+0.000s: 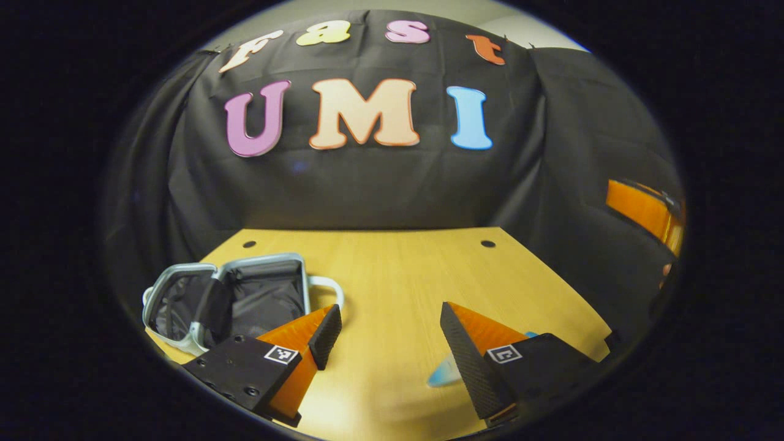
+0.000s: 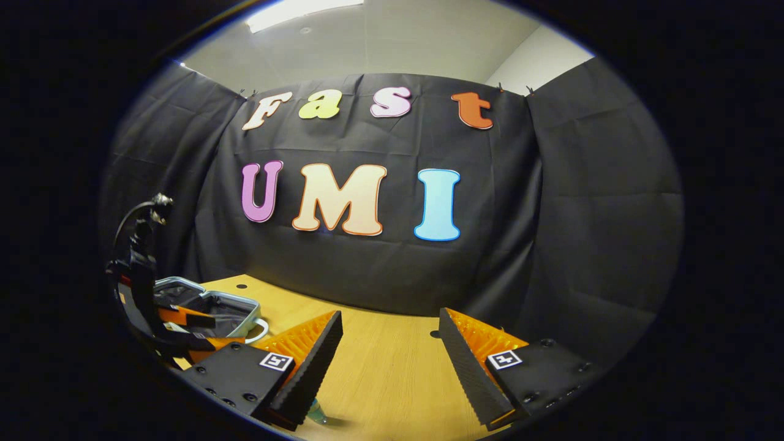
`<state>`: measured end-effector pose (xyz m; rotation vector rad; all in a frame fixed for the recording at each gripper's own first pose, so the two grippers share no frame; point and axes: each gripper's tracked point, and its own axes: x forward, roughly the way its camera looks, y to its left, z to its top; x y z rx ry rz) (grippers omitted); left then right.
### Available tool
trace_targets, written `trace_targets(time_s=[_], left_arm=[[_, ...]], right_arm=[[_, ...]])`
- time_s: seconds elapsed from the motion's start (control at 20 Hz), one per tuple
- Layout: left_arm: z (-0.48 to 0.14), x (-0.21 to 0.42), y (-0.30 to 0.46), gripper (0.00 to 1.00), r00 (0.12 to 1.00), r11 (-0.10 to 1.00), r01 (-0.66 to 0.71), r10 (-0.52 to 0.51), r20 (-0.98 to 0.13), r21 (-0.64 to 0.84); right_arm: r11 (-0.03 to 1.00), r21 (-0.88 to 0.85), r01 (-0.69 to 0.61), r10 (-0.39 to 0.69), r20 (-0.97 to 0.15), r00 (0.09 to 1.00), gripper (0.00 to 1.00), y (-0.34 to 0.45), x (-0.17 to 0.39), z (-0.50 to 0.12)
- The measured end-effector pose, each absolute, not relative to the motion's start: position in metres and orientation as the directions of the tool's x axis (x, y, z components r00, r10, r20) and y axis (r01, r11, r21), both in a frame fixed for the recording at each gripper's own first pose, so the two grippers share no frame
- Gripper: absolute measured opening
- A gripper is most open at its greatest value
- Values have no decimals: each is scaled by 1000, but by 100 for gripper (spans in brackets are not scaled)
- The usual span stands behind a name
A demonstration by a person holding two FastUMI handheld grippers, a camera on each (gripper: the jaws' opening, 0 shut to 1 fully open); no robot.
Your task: First open the suitcase, pack the skin care products into it, and then close the suitcase.
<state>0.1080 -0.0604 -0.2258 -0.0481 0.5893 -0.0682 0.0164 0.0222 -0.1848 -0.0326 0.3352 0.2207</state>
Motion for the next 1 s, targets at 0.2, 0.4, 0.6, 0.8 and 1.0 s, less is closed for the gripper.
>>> trace_targets(time_s=[0.2, 0.4, 0.6, 0.8, 1.0], left_arm=[[-262, 94, -89, 90, 781, 990, 93, -140, -608, -108], [-300, 80, -107, 85, 727, 984, 108, -177, -663, -144], [-339, 71, -118, 66, 661, 979, 115, -203, -722, -170], [-346, 78, -122, 29, 661, 973, 100, -222, -716, -209], [-314, 83, -104, 21, 673, 977, 84, -201, -712, -197]], right_arm=[[972, -1, -234, 218, -359, 907, 99, 18, 6, -195], [966, -8, -260, 235, -403, 885, 99, 22, -6, -216], [951, 32, -307, 286, -459, 841, 99, 36, -26, -239], [930, 71, -361, 348, -482, 804, 99, 55, -40, -257], [906, 143, -398, 414, -499, 761, 100, 82, -48, -279]])
